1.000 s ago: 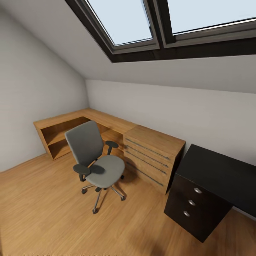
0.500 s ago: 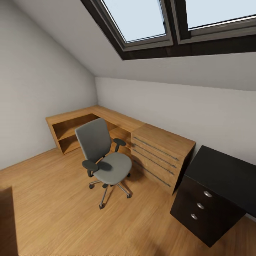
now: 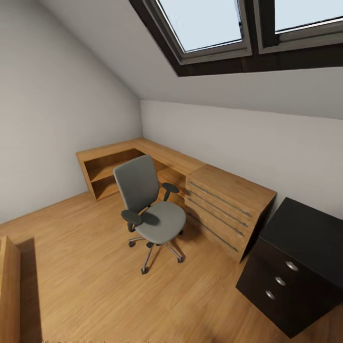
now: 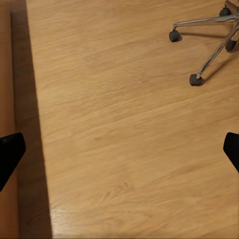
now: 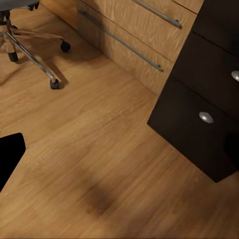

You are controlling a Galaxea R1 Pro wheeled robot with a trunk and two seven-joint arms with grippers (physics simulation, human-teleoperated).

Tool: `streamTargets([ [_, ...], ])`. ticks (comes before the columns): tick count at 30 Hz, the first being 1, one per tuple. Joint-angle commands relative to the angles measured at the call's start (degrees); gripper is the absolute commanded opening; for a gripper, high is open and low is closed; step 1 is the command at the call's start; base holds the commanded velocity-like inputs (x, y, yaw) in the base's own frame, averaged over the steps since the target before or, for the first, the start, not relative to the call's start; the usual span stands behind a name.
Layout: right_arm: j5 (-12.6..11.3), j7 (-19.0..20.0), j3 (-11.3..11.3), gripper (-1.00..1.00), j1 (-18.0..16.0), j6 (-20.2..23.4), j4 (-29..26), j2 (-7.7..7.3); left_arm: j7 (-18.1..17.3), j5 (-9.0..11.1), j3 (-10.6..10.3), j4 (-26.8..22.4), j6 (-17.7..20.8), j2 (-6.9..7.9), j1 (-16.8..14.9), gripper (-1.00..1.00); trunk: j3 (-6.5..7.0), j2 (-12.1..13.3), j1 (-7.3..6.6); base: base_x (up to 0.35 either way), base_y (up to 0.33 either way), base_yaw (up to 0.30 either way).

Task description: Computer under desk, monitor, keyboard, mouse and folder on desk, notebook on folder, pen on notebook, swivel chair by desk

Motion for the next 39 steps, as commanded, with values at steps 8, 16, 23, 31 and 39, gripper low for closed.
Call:
streamTargets([
  [8,-0.5,0.0,0.4,1.0,-0.1,0.5,-0.1,0.0,0.6,0.0,-0.5,0.0,0.2,0.03,-0.1,1.0,-0.7,-0.1,0.03,0.0,0.0,0.171],
  [16,-0.4,0.0,0.3,1.0,-0.9,14.1,-9.2,-0.12,0.9,0.1,-0.4,-5.1,9.2,0.3,-0.1,1.0,-1.27,-0.1,0.03,0.0,0.0,0.187],
  [23,-0.7,-0.1,0.0,1.0,-7.0,18.4,-10.7,-0.72,0.7,0.0,-0.4,-12.8,25.1,2.95,-1.3,1.0,-1.74,-0.1,0.03,0.0,0.0,0.198],
  [31,-1.6,-0.1,-1.9,1.0,-7.7,17.9,-6.3,-0.7,0.6,-0.2,-1.5,-11.1,30.1,4.02,-1.7,1.0,-2.19,-0.1,0.03,0.0,0.0,0.221],
  [39,-1.5,0.0,-1.9,1.0,-7.7,17.6,-6.0,-0.75,0.6,-0.3,-1.9,-10.6,30.2,4.96,-1.8,1.0,-2.63,-0.1,0.03,0.058,0.0,0.224],
])
